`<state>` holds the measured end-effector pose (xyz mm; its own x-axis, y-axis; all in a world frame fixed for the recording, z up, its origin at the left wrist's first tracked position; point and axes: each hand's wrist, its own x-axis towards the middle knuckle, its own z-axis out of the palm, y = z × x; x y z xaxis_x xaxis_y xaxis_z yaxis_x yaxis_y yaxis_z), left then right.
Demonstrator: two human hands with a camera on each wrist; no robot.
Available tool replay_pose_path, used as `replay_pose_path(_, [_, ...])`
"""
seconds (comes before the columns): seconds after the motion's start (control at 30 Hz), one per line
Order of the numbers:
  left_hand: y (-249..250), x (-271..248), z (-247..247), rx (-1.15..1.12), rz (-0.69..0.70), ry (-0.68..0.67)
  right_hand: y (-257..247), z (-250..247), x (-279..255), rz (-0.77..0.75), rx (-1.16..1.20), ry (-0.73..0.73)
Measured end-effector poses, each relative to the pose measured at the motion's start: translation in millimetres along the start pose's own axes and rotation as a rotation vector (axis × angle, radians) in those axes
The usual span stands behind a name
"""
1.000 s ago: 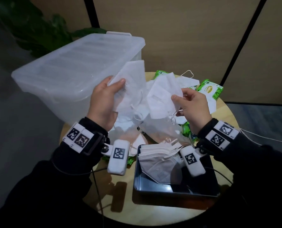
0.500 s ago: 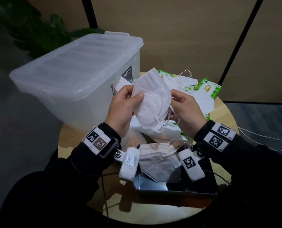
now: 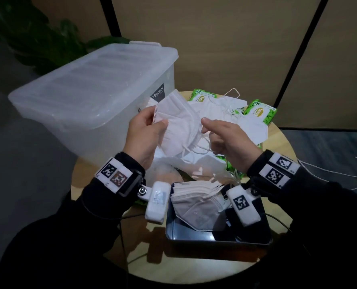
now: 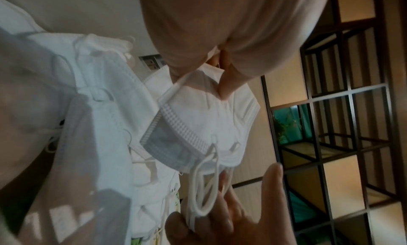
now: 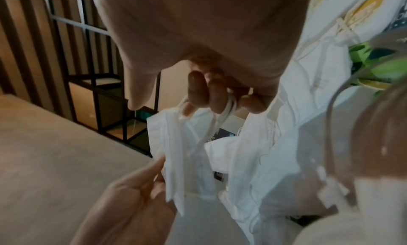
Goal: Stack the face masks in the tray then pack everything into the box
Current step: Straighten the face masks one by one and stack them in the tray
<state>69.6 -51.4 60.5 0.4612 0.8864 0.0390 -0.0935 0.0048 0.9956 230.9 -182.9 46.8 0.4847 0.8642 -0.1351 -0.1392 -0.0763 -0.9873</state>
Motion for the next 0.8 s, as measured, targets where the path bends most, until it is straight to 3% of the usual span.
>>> replay_pose_path(0.2, [-1, -11, 11, 0.107, 0.028, -0.077, 10, 6, 2, -0.044, -0.258, 0.014])
replay_pose_path(0.37, [2, -13, 3, 0.340, 0.087, -0.180, 17, -3, 7, -0.069, -0.419, 0.141])
replay_pose_path(0.47, [7, -5, -10, 0.412, 0.086, -0.168, 7, -7, 5, -0.095, -0.213, 0.231])
replay_pose_path(0.53, [8, -1, -18, 0.460, 0.105, -0.180, -4, -10, 6, -0.058, 0.224, 0.210])
replay_pose_path(0.6, [9, -1, -20, 0.422, 0.107, -0.195, -12, -12, 4, 0.007, 0.564, 0.088])
replay_pose_path(0.67, [12, 0, -20, 0.330, 0.085, -0.201, -18, -11, -3, 0.036, 0.496, 0.023])
replay_pose_path(0.8, [18, -7, -23, 0.236, 0.052, -0.288, -20, -17, -8, -0.020, 0.249, 0.032])
